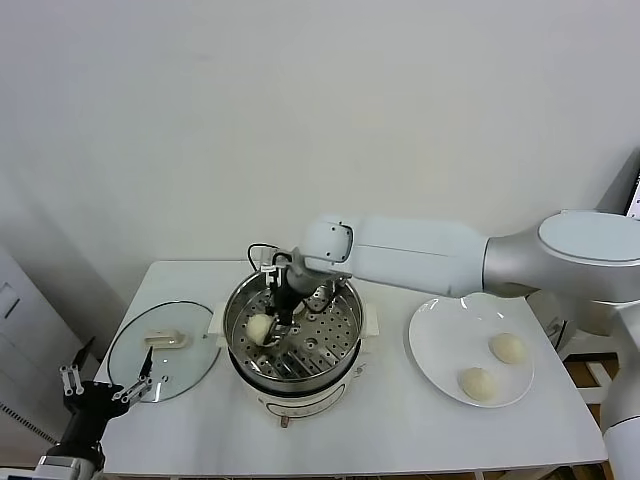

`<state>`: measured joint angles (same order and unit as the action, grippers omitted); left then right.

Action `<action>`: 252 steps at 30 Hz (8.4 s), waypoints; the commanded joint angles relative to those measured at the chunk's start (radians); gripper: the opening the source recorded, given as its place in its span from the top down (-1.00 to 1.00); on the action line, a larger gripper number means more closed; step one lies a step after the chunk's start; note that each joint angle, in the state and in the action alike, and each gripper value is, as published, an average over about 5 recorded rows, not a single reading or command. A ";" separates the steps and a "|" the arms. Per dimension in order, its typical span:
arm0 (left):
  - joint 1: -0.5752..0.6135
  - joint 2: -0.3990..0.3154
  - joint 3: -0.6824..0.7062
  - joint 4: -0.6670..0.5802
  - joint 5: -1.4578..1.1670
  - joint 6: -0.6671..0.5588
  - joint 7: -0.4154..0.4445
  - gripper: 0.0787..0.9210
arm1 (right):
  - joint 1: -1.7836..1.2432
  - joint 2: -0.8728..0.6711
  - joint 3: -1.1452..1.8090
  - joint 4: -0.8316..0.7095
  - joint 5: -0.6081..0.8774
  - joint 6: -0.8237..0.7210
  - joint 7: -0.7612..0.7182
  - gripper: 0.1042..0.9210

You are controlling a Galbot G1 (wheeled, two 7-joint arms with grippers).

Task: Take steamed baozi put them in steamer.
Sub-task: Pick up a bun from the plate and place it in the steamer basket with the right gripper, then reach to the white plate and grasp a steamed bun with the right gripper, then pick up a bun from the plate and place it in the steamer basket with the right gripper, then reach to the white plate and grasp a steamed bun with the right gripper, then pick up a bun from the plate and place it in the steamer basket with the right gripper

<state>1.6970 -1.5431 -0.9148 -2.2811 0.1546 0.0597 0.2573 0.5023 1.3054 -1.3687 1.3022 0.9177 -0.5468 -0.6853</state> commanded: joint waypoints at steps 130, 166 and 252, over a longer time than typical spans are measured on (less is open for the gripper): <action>-0.004 -0.030 0.013 -0.014 0.029 0.007 -0.020 -0.77 | -0.128 -0.093 0.224 0.238 -1.181 1.100 -0.551 0.12; -0.007 -0.011 0.023 -0.018 0.036 0.004 -0.024 -0.77 | -0.288 -0.654 0.364 -0.352 -1.010 0.544 -0.537 -0.76; -0.019 -0.013 0.028 -0.003 0.037 0.003 -0.022 -0.77 | 0.082 -0.201 -0.036 0.040 -0.236 0.036 -0.232 0.20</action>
<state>1.6790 -1.5558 -0.8872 -2.2891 0.1935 0.0633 0.2358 0.6429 1.0662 -1.3765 1.3095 0.7161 -0.4383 -0.9798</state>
